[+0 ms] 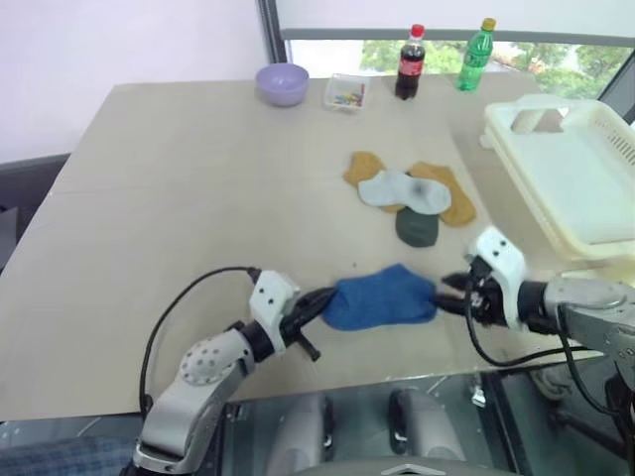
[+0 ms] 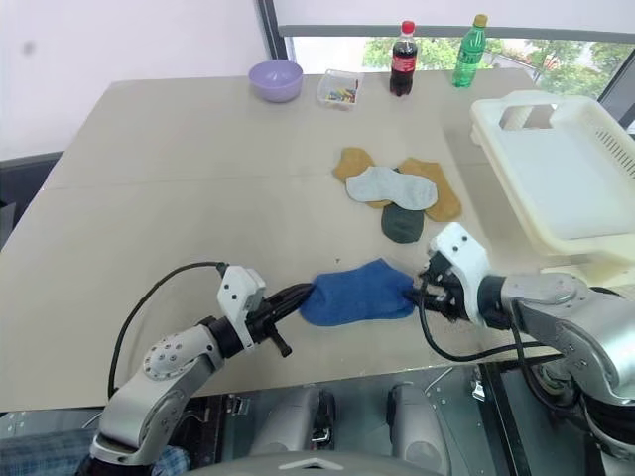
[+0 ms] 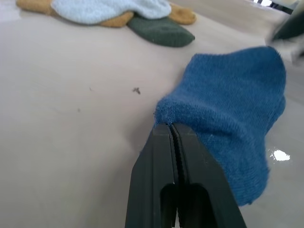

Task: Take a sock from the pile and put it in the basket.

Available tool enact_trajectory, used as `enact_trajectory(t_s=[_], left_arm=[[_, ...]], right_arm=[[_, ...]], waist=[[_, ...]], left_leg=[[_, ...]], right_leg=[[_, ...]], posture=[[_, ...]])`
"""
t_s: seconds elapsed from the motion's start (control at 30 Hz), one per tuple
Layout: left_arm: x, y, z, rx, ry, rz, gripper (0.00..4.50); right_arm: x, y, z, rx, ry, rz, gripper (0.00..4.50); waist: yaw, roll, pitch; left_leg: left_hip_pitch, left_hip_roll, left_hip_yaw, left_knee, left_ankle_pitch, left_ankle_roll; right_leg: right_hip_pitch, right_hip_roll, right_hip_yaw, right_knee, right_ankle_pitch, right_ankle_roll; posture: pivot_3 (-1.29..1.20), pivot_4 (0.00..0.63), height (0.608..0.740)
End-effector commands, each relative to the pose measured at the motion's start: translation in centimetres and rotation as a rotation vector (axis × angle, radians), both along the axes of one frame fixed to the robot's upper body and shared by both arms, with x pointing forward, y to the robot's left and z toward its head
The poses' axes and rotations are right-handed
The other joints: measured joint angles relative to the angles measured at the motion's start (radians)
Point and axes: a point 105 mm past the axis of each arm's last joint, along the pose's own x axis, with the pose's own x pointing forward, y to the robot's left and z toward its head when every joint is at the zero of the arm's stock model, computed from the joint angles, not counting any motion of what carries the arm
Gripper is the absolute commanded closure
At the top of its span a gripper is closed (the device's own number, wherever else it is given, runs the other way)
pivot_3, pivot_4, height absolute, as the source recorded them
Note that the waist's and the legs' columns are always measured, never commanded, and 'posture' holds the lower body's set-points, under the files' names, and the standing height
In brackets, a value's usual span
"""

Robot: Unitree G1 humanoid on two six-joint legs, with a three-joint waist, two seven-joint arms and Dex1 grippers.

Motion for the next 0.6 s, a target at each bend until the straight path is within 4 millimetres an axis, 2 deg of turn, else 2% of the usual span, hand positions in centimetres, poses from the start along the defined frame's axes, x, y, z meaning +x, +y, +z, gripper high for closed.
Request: enact_trajectory(t_s=[0.03,0.13,0.23,0.37,0.5,0.6], left_arm=[[0.2,-0.4,0.5,-0.011,-0.027,-0.030,4.50],[0.2,-0.7,0.4,-0.020,-0.015,-0.065,4.50],[0.1,-0.9,0.2,-0.023,-0.005,-0.102,3.58],[0.2,-0.6,0.1,-0.014,-0.003,-0.104,1.86],[0.4,-0.3,0.1,-0.010,0.001,-0.096,0.06],[0.5,-0.1,0.2,-0.017,0.008,-0.088,0.06]], right_arm=[[-0.6,1.9,0.9,0.001,-0.173,0.221,2.22],[0.7,3.1,0.0,0.016,-0.222,0.321,2.22],[1.7,4.0,-1.2,-0.007,-0.235,0.427,2.16],[3.8,4.5,-2.9,-0.038,-0.226,0.454,2.16],[3.1,3.5,-5.6,-0.117,-0.133,0.566,2.16],[2.8,3.1,-6.5,-0.129,-0.104,0.600,2.16]], waist=[[0.001,0.000,0.000],[0.000,-0.001,0.000],[-0.006,-0.001,0.000],[-0.005,-0.001,0.000],[0.008,-0.001,0.000],[0.015,-0.001,0.000]], left_leg=[[0.000,0.000,0.000,0.000,0.000,0.000],[0.001,0.000,0.000,0.000,0.000,0.000],[0.001,0.000,0.000,0.001,0.000,0.000],[0.001,0.001,0.000,0.001,0.000,0.000],[0.001,0.000,0.000,0.001,0.001,-0.001],[0.001,0.000,0.001,0.001,0.001,-0.001]], right_leg=[[0.000,0.000,0.000,-0.001,0.000,0.000],[0.002,0.000,0.000,-0.002,0.000,0.000],[0.003,0.000,0.000,-0.002,0.001,-0.002],[0.002,0.001,0.000,-0.002,0.002,-0.003],[0.003,0.001,0.000,-0.002,0.003,-0.002],[0.003,0.000,0.000,-0.003,0.003,-0.002]], posture=[[0.00,0.150,0.733],[0.00,0.150,0.733],[0.00,0.150,0.733],[0.00,0.150,0.733],[0.00,0.150,0.733],[0.00,0.150,0.733]])
